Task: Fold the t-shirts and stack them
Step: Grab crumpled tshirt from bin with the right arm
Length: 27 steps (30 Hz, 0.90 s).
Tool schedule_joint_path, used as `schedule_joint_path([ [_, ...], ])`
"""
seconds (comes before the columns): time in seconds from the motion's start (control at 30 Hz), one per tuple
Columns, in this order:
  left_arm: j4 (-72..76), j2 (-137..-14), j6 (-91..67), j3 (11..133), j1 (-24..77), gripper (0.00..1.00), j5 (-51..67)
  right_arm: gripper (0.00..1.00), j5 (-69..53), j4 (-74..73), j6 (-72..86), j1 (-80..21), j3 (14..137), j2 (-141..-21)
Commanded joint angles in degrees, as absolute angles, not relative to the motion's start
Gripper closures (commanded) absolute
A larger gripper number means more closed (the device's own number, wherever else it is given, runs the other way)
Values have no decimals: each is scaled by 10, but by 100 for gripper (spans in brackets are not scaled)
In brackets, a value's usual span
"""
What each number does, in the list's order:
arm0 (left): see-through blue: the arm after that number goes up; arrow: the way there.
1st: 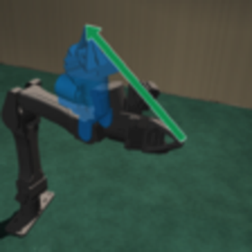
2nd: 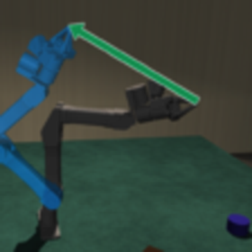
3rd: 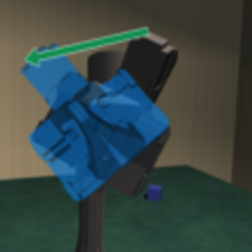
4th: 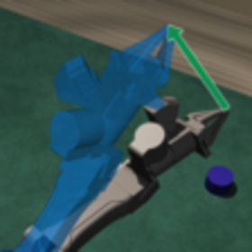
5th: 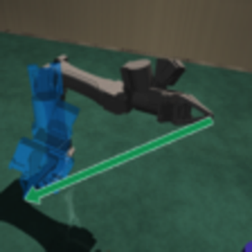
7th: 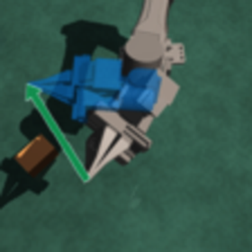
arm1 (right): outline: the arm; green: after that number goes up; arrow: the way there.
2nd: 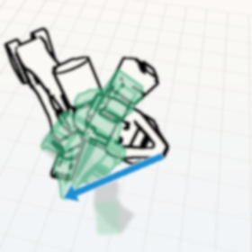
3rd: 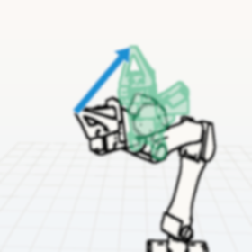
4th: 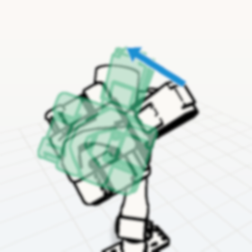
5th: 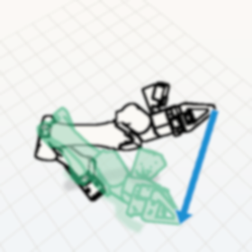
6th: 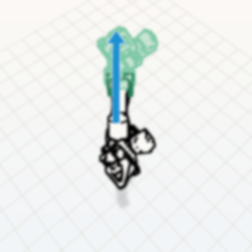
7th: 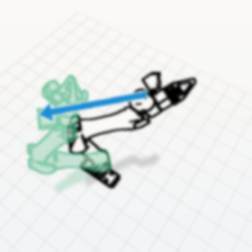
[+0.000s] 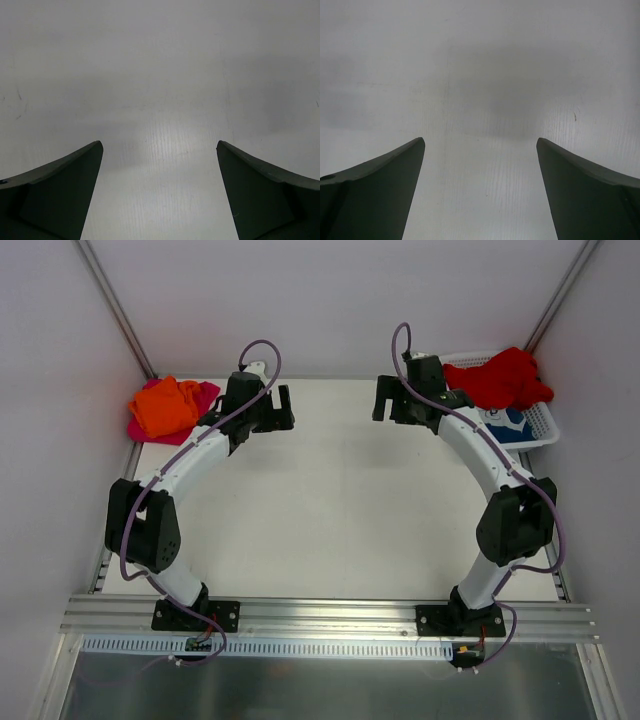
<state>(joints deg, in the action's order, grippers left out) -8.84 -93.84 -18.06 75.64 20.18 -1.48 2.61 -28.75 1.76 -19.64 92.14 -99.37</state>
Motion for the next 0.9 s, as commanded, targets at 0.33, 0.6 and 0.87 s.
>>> schedule_joint_path([
  [0.33, -78, -940, -192, 773, 200, 1, -2, 1, 45, -266, 12, -190, 912, -984],
  [0.6, -79, -933, -189, 770, 200, 1, -2, 0, -14, -269, 13, -86, 1007, -1056],
  [0.87, -79, -937, -181, 767, 200, 1, -6, 6, -4, -314, 5, -33, 1158, -1176],
])
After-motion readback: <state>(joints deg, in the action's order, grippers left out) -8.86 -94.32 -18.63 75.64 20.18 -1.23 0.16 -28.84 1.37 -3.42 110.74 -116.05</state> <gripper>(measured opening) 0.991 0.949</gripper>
